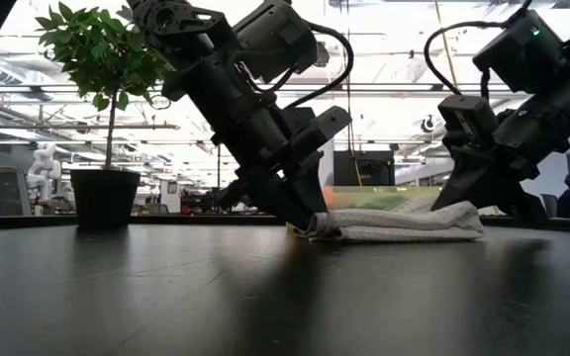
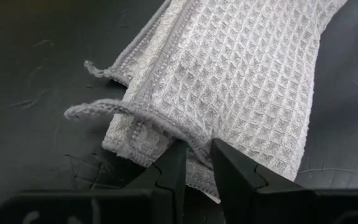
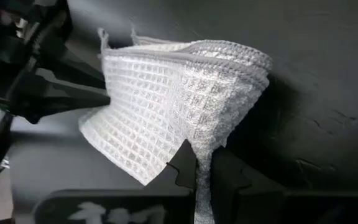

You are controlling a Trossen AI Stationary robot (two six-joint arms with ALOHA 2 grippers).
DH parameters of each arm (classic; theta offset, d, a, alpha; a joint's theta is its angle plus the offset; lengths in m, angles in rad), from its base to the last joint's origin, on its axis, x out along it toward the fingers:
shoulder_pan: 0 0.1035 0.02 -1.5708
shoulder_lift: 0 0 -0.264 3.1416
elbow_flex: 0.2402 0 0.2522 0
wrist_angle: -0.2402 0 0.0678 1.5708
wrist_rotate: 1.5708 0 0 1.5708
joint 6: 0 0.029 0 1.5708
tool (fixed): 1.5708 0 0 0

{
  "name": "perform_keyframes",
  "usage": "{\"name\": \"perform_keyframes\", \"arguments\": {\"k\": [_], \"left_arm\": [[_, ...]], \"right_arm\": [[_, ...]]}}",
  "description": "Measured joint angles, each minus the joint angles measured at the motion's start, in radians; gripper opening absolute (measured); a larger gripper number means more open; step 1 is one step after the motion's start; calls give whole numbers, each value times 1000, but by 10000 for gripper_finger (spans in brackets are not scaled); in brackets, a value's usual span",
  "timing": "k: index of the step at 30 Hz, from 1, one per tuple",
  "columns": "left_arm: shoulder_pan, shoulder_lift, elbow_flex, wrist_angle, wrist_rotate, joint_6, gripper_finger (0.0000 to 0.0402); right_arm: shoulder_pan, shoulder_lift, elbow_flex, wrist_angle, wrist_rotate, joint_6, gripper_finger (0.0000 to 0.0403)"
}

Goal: Fold microfiber towels
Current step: Put the white microfiber cloth into the bin

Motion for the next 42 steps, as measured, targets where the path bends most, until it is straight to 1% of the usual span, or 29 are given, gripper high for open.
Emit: {"name": "perform_keyframes", "arguments": {"k": [4,8,11,15,18,22,30,33,36,39,42], "left_arm": [[0,-17,0,-9,20,10,81],[-2,-90,-1,-42,31,66,81],[-5,-160,-1,-94,6,128,81],[-9,-254,-1,-152,-58,206,81],[-5,-306,-1,-196,-98,245,81],[0,-349,-1,-230,-134,263,81],[0,-354,-1,-272,-140,256,81],[0,-354,-1,-288,-139,249,81],[0,-354,-1,-287,-139,251,81],[0,-354,-1,-288,-138,251,81],[0,-354,-1,-288,-138,252,81]], "right_arm": [[0,0,17,-39,-6,-11,5],[-2,-1,33,-90,-5,-27,5],[-2,-1,59,-178,5,-29,5],[-2,-1,116,-260,8,-57,5],[-10,-1,193,-318,30,-112,5],[-40,-1,329,-431,31,-228,5],[-159,-1,597,-657,28,-525,5],[-225,-1,682,-733,-27,-615,5],[-293,-1,761,-805,-139,-693,5],[-351,-1,837,-899,-238,-783,5],[-413,-1,912,-992,-325,-840,5]]}}
